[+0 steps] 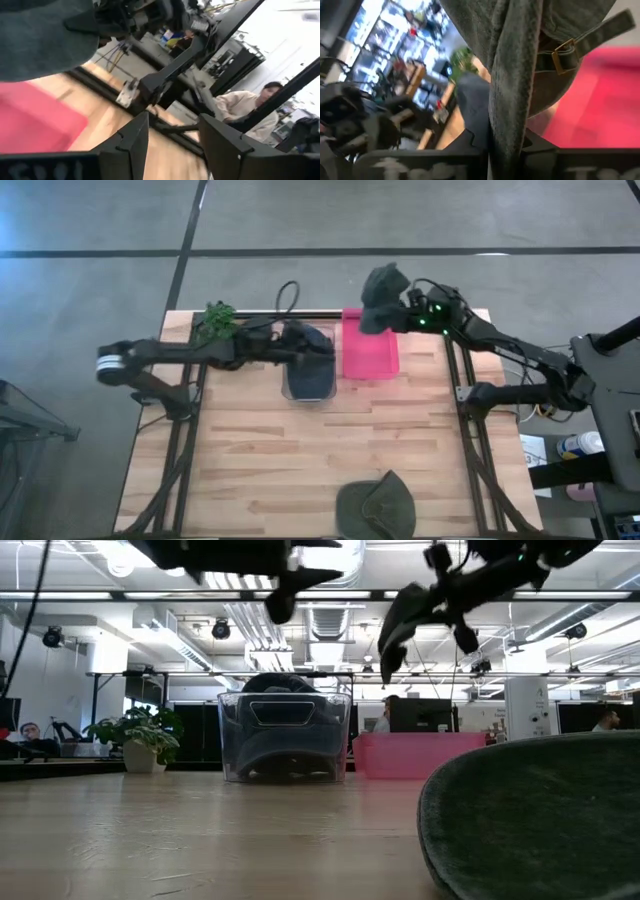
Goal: Pick & Place hat
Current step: Put the left green cap into the red bin
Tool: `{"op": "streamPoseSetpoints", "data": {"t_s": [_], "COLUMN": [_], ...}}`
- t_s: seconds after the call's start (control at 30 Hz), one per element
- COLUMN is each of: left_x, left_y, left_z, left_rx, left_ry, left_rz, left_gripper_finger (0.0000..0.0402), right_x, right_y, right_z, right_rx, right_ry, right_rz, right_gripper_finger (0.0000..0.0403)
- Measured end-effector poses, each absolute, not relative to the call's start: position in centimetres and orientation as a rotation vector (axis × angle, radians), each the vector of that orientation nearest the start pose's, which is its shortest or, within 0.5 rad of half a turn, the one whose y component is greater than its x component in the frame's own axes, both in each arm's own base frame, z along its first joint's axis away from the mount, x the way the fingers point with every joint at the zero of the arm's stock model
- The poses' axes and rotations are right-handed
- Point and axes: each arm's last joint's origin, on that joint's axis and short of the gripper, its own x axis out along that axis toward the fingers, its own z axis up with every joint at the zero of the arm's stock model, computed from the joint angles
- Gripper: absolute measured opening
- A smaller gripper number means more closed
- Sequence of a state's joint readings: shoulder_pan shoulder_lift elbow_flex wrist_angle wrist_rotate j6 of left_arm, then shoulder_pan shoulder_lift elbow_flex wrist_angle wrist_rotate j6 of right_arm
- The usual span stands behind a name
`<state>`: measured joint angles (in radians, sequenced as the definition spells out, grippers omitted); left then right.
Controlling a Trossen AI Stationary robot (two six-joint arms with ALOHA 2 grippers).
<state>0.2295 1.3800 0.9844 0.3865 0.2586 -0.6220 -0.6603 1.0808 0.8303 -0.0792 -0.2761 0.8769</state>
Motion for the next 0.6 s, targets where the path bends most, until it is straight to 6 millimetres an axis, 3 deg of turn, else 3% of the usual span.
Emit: {"op": "streamPoseSetpoints", "data": {"t_s": [0.2,0.3,0.6], "left_x": [25.7,23.8,20.8], "left_y": [5.5,5.3,4.9], "left_z": [31.7,30.5,28.0], "left_rx": [-0.616,-0.626,-0.663], "left_ry": [-0.054,-0.060,-0.079], "left_rz": [0.068,0.148,0.223], "left_gripper_finger": [0.0167,0.0167,0.0167], "right_x": [20.5,21.4,22.6], "right_y": [-16.7,-17.5,-18.7], "right_z": [26.9,24.8,20.3], "right_rx": [1.080,1.126,1.246], "right_ry": [0.266,0.354,0.452], "right_rz": [-0.427,-0.386,-0.384], "right_gripper_finger": [0.0013,0.0013,0.0013]}}
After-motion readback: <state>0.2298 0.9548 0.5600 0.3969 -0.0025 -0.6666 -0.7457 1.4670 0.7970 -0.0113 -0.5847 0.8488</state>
